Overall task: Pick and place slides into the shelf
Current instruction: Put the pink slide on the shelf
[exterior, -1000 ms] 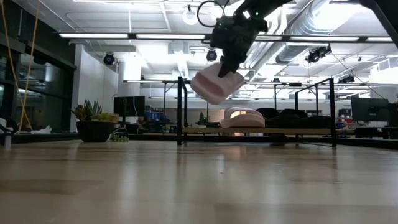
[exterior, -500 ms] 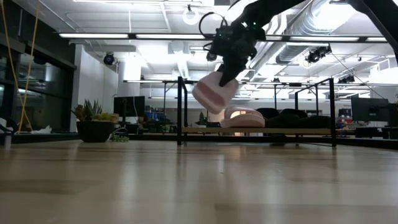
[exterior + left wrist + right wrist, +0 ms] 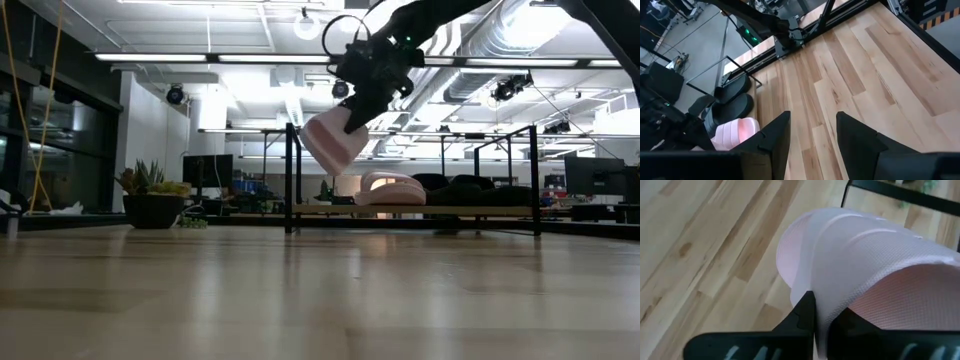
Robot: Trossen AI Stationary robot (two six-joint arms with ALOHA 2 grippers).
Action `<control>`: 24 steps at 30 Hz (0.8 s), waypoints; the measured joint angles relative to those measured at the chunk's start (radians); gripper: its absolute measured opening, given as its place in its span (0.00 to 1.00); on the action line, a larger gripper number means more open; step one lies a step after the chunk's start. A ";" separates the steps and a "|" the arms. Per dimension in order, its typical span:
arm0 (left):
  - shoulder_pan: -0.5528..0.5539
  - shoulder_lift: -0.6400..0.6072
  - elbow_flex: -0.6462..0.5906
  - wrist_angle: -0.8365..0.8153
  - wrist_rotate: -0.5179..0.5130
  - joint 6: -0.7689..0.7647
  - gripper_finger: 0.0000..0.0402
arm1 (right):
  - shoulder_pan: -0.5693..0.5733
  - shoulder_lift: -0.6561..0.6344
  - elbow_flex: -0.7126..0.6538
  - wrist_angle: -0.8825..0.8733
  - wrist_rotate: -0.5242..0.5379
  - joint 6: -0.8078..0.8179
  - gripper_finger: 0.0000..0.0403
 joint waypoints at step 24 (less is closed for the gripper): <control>0.000 0.001 0.000 -0.042 0.011 -0.026 0.35 | -0.068 0.360 0.474 -0.376 -0.201 -0.137 0.00</control>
